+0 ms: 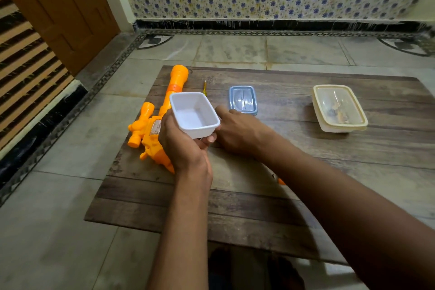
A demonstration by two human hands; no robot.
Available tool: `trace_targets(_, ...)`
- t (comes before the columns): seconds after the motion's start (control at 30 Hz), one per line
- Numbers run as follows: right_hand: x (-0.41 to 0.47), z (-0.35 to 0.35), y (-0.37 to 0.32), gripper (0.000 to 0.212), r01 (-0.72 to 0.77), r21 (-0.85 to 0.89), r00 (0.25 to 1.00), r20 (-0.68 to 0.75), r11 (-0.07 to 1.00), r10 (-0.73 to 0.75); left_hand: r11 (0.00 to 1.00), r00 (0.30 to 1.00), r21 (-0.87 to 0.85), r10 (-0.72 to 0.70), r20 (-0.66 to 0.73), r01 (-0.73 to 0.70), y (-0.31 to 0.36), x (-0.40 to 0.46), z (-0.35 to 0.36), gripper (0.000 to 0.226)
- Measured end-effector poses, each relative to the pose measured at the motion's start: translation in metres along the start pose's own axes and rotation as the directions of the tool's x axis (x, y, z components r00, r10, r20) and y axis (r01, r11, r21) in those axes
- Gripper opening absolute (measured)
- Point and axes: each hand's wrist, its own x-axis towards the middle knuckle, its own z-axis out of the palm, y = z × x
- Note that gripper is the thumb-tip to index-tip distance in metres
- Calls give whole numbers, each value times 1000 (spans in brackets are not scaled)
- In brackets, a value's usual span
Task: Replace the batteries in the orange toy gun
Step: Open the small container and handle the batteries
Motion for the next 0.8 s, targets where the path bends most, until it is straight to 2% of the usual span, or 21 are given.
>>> trace_targets(0.2,-5,-1,-6,31,-63,-39,998,18,997,63,1000,1000,3,-4,-9,4,-1,-1,1,44)
trace_targets(0.37,-6,-8,-12,33,-90,-46,991,96,995,94,1000,1000,15,8,-12,-8,1,-6,5,36)
trace_targets(0.5,-12,-13,-11,29,-111,-9,988,106,994,111,999,1000,38,-8,-18,9,0,-5,3,42)
trace_targets(0.57,-19,-15,-9,24,-176,90,982,80,980,169,998,1000,55,-17,-19,18,0,-5,2,44)
trace_targets(0.63,-30,-18,-5,12,-274,282,960,29,920,277,996,1000,90,-25,-11,26,0,-7,3,44)
trace_targets(0.7,-44,-21,0,4,-340,456,914,-46,822,403,991,999,130,-44,4,43,-2,-10,7,43)
trace_targets(0.8,-74,-27,4,11,-312,587,816,-238,747,528,969,995,233,-90,45,77,-13,-18,11,41)
